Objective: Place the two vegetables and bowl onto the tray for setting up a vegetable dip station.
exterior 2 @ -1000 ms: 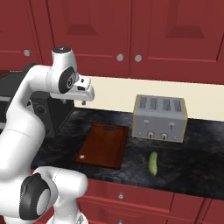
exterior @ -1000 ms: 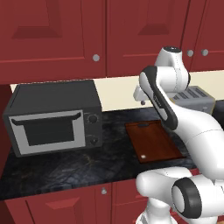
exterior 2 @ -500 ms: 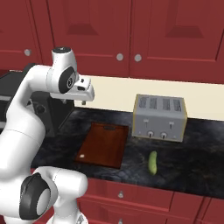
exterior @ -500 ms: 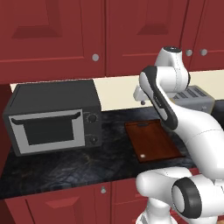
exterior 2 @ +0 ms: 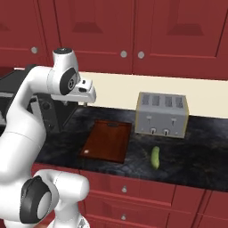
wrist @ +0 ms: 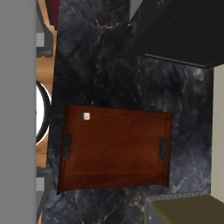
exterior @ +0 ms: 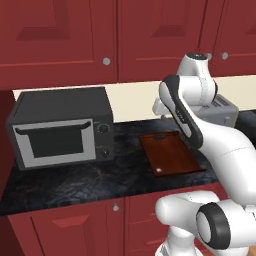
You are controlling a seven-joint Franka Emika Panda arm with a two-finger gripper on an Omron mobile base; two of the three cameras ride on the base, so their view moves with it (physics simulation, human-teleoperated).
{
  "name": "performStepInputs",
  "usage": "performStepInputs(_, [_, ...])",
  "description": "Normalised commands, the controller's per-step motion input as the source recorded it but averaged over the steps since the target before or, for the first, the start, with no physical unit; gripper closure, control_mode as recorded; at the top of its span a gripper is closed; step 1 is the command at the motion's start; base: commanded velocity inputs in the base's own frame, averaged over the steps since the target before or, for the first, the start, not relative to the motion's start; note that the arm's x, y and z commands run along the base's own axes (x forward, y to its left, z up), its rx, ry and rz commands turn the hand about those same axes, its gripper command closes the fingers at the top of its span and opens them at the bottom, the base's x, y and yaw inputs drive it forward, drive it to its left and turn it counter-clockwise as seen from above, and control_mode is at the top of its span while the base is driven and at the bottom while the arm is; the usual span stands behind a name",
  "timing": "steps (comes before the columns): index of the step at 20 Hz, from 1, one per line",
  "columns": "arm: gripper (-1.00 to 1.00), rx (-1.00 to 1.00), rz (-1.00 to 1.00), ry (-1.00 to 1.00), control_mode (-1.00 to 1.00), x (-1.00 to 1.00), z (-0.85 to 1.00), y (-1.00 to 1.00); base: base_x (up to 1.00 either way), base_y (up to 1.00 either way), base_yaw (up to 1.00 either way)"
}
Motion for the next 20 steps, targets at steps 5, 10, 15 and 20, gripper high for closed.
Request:
performStepInputs(5, [-1.0, 0.0, 0.0, 0.0, 1.0, 0.0, 0.0, 0.0, -0.25, -0.11, -0.01])
performStepInputs(10, [-1.0, 0.0, 0.0, 0.0, 1.0, 0.0, 0.0, 0.0, -0.14, -0.09, -0.18])
performStepInputs(15, [-1.0, 0.0, 0.0, 0.0, 1.0, 0.0, 0.0, 0.0, -0.12, -0.09, -0.31])
performStepInputs(20, [-1.0, 0.0, 0.0, 0.0, 1.0, 0.0, 0.0, 0.0, -0.09, -0.07, -0.34])
